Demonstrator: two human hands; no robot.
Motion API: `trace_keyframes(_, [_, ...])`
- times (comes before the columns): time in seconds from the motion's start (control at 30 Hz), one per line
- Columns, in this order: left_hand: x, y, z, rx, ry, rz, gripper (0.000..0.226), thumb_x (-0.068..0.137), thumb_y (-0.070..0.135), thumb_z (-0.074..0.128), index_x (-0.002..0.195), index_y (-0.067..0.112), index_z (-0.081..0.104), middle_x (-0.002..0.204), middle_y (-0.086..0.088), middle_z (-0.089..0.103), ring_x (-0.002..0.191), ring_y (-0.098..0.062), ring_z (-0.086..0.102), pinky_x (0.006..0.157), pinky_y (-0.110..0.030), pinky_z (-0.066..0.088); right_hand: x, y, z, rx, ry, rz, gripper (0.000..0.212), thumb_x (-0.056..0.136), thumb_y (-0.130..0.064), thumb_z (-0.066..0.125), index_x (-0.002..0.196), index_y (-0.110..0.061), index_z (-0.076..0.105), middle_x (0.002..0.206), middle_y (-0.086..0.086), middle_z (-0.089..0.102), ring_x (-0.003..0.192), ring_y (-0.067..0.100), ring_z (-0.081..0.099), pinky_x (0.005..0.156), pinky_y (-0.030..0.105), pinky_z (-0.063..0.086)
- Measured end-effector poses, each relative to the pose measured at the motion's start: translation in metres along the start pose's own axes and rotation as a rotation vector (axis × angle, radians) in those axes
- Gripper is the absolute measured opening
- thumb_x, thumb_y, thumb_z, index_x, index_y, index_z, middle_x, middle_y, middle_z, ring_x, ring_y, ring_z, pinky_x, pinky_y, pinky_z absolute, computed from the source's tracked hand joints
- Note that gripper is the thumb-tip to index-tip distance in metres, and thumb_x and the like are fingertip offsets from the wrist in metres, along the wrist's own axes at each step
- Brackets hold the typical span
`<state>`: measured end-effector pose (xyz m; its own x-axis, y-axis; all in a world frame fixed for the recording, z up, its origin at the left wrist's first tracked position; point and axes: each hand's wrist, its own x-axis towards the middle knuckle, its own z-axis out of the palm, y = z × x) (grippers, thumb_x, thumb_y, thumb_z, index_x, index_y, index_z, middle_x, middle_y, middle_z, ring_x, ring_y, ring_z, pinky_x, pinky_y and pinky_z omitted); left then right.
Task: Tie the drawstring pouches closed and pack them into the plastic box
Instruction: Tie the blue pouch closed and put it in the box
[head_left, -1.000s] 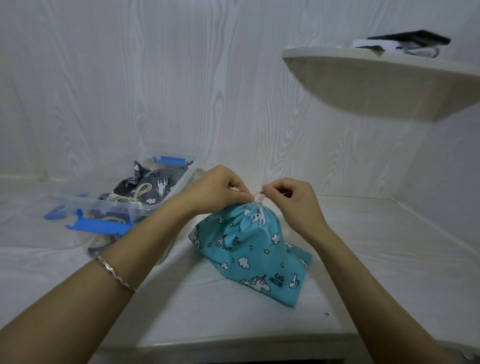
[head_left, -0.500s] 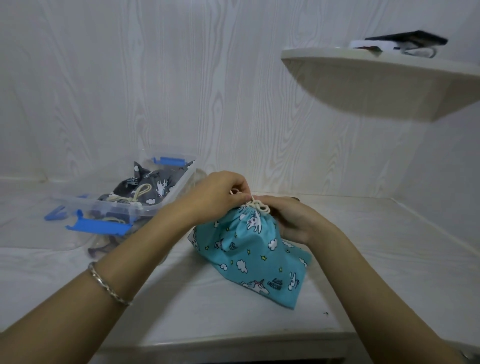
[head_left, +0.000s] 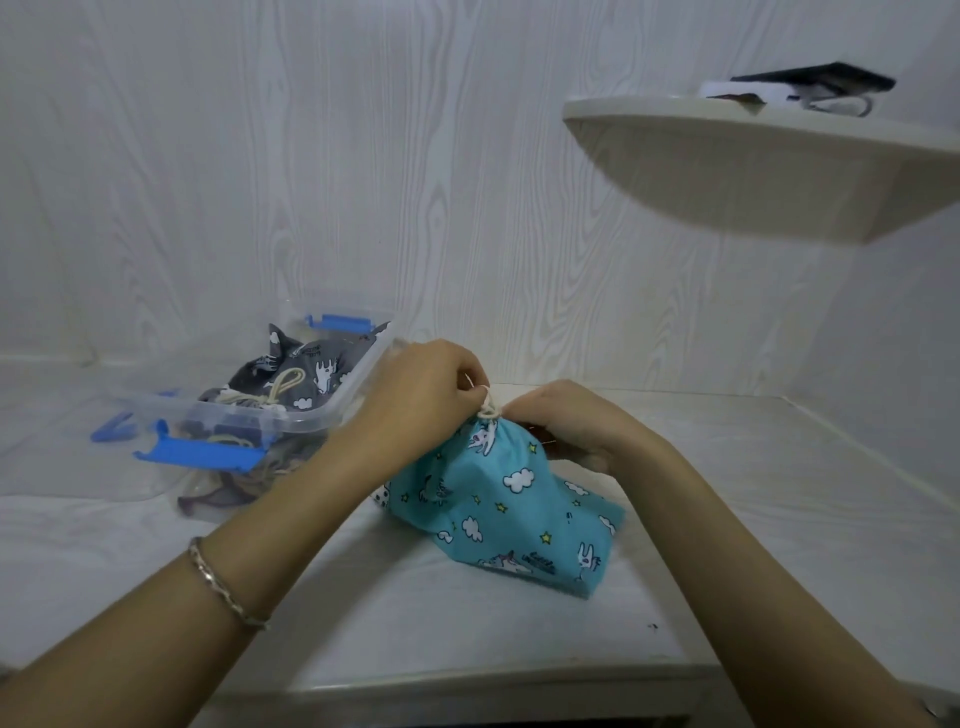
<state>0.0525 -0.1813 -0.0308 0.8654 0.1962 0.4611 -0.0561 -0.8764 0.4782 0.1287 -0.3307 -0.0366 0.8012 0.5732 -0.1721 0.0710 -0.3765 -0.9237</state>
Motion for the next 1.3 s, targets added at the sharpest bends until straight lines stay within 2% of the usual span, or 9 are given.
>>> trace_keyframes(0.1, [0.0, -0.006, 0.007, -0.225, -0.021, -0.054, 0.016, 0.084, 0.013, 0.065, 0.093, 0.024, 0.074, 0.08, 0.011, 0.071, 0.08, -0.001, 0.066, 0.079, -0.022, 0.055, -0.003, -0.004, 0.0, -0.096, -0.054, -0.012, 0.022, 0.082, -0.007, 0.064, 0.06, -0.008, 0.062, 0.059, 0.003, 0.053, 0.057, 0.013, 0.047, 0.059, 0.026, 0.041])
trace_keyframes(0.23, [-0.001, -0.01, 0.005, -0.522, -0.215, -0.048, 0.02, 0.085, 0.017, 0.071, 0.105, 0.018, 0.072, 0.092, 0.003, 0.076, 0.087, -0.006, 0.071, 0.084, -0.025, 0.057, -0.006, -0.005, -0.001, -0.163, -0.02, -0.127, 0.012, 0.082, -0.005, 0.068, 0.09, 0.002, 0.073, 0.085, 0.015, 0.068, 0.076, 0.016, 0.06, 0.069, 0.025, 0.049])
trace_keyframes(0.57, [0.003, -0.015, -0.001, -0.533, -0.243, -0.147, 0.028, 0.075, 0.018, 0.081, 0.098, 0.011, 0.065, 0.076, -0.003, 0.075, 0.068, -0.011, 0.07, 0.07, -0.026, 0.054, -0.008, 0.007, 0.008, -0.267, 0.355, -0.466, 0.018, 0.079, -0.007, 0.073, 0.091, -0.019, 0.071, 0.077, 0.001, 0.071, 0.063, 0.007, 0.06, 0.066, 0.023, 0.053])
trace_keyframes(0.73, [0.004, -0.016, -0.004, -0.514, -0.261, -0.055, 0.017, 0.077, 0.015, 0.079, 0.089, 0.007, 0.069, 0.079, -0.012, 0.074, 0.069, -0.013, 0.067, 0.074, -0.029, 0.055, -0.009, 0.01, 0.01, -0.37, 0.341, -0.495, 0.014, 0.083, -0.011, 0.067, 0.09, -0.017, 0.078, 0.073, -0.001, 0.073, 0.072, 0.019, 0.068, 0.072, 0.03, 0.055])
trace_keyframes(0.87, [0.007, -0.021, -0.005, -0.43, -0.261, 0.032, 0.013, 0.08, 0.018, 0.077, 0.091, 0.013, 0.073, 0.073, -0.003, 0.073, 0.069, -0.013, 0.067, 0.075, -0.034, 0.057, -0.005, 0.01, 0.007, -0.035, 0.137, -0.309, 0.013, 0.084, -0.003, 0.062, 0.089, 0.0, 0.074, 0.078, 0.008, 0.069, 0.07, 0.018, 0.06, 0.068, 0.026, 0.052])
trace_keyframes(0.93, [0.008, -0.022, -0.005, -0.377, -0.257, 0.071, 0.011, 0.082, 0.022, 0.074, 0.091, 0.016, 0.076, 0.067, 0.005, 0.07, 0.061, -0.003, 0.062, 0.062, -0.021, 0.051, -0.003, 0.01, 0.006, 0.221, 0.002, -0.205, 0.014, 0.084, 0.002, 0.058, 0.087, 0.008, 0.071, 0.083, 0.011, 0.065, 0.076, 0.015, 0.055, 0.068, 0.024, 0.046])
trace_keyframes(1.03, [0.008, -0.021, -0.005, -0.339, -0.242, 0.071, 0.012, 0.087, 0.023, 0.069, 0.088, 0.014, 0.076, 0.061, 0.014, 0.065, 0.053, 0.007, 0.055, 0.054, -0.008, 0.038, 0.0, 0.013, 0.007, 0.424, -0.059, -0.191, 0.011, 0.086, 0.001, 0.06, 0.082, -0.001, 0.07, 0.075, 0.006, 0.064, 0.072, 0.013, 0.054, 0.069, 0.025, 0.043])
trace_keyframes(1.13, [0.008, -0.025, -0.003, -0.304, -0.239, 0.035, 0.014, 0.089, 0.026, 0.066, 0.088, 0.016, 0.076, 0.068, 0.011, 0.068, 0.059, 0.006, 0.057, 0.059, -0.014, 0.043, -0.002, 0.015, 0.013, 0.293, 0.058, -0.258, 0.003, 0.085, -0.005, 0.069, 0.085, -0.008, 0.07, 0.065, 0.0, 0.065, 0.062, 0.012, 0.055, 0.064, 0.022, 0.047])
trace_keyframes(1.3, [0.009, -0.029, -0.002, -0.377, -0.286, -0.059, 0.018, 0.09, 0.027, 0.064, 0.086, 0.013, 0.075, 0.071, 0.004, 0.069, 0.065, -0.007, 0.058, 0.066, -0.027, 0.048, -0.002, 0.02, 0.022, -0.048, 0.394, -0.567, 0.028, 0.078, -0.023, 0.078, 0.092, -0.023, 0.054, 0.089, -0.005, 0.061, 0.066, 0.008, 0.053, 0.064, 0.018, 0.046])
